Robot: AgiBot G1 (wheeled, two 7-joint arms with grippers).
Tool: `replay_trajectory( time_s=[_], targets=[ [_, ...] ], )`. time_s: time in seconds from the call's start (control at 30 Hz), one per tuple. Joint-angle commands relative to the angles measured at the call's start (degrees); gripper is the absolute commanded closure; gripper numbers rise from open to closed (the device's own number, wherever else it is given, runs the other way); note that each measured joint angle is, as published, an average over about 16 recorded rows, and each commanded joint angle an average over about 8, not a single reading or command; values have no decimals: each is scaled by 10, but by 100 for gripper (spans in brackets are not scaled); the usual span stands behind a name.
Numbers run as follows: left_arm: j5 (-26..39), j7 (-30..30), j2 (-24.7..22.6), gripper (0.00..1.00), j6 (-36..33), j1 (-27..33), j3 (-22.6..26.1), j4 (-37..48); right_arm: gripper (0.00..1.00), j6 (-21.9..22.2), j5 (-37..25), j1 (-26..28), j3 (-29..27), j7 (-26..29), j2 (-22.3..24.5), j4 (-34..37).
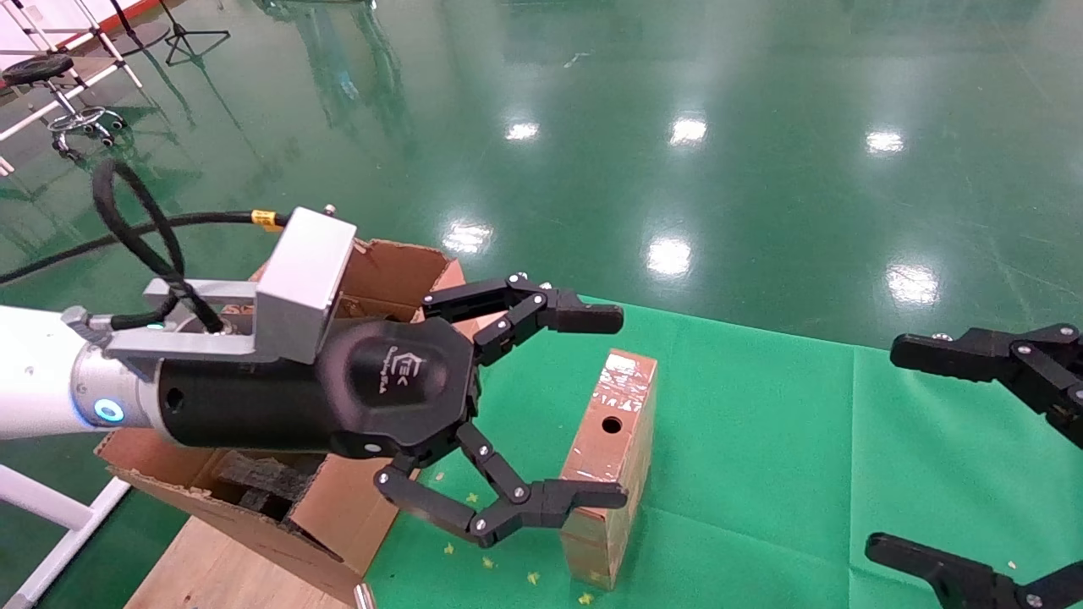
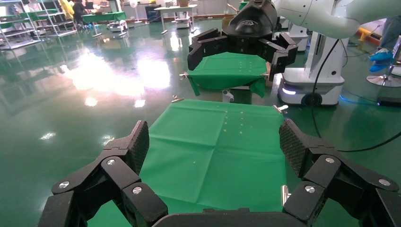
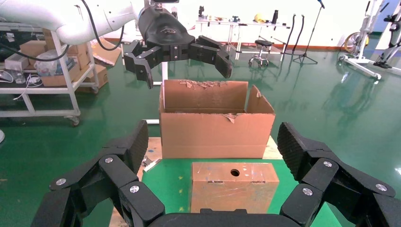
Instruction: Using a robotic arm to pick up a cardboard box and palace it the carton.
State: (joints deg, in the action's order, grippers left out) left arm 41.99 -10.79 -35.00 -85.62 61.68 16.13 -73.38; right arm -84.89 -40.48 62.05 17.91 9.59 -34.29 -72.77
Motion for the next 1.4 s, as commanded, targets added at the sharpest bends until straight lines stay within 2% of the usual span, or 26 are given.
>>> replay_trajectory(
  time_s=[0.03,0.4,0.43,0.5,0.67,0.7,0.73,0.97,1.4],
  targets=[
    [0,0,0,0,0,0,0,0,0,0,0,0,0,0,0,0],
    [0,0,0,0,0,0,0,0,0,0,0,0,0,0,0,0],
    [0,0,0,0,0,0,0,0,3,0,0,0,0,0,0,0],
    [1,0,0,0,0,0,0,0,22,0,0,0,0,0,0,0],
    [33,-16,11,0,2,11,13,-10,84,0,0,0,0,0,0,0],
    [48,-24,15,0,3,18,19,-14,94,0,0,0,0,0,0,0],
    [66,-33,19,0,4,27,25,-19,99,0,0,0,0,0,0,0],
    [188,-91,24,0,5,105,72,-37,100,0,0,0,0,0,0,0],
    [253,-112,23,0,2,151,93,-29,100,0,0,0,0,0,0,1]
  ],
)
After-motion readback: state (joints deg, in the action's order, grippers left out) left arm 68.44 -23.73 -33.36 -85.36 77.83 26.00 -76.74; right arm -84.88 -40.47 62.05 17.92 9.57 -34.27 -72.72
